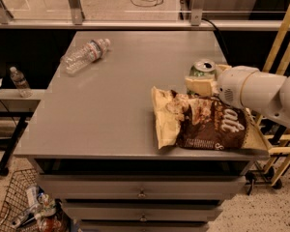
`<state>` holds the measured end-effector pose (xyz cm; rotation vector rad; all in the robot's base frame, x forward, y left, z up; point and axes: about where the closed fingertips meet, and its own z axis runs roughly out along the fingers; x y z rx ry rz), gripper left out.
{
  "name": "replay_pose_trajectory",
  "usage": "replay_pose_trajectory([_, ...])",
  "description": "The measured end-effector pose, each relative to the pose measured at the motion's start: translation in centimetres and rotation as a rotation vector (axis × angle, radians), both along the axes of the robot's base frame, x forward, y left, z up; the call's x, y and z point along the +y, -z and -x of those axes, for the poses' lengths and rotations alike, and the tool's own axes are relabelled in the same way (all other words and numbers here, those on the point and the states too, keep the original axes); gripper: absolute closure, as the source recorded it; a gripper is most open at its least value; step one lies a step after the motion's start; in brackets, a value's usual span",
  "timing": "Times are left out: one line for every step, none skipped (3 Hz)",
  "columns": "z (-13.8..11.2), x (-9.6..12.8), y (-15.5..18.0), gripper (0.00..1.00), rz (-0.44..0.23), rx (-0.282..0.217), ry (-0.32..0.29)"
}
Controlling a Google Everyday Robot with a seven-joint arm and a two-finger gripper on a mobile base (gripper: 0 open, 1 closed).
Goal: Move green can near brown chip bag
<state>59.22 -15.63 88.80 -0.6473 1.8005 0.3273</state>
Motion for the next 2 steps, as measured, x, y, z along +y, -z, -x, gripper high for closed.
replay_pose_trajectory([0.00, 0.22, -0.05, 0.35, 0.001, -0.001, -0.003])
replay_pose_trajectory([0.00, 0.43, -0.09, 0.12, 0.001, -0.001, -0.007])
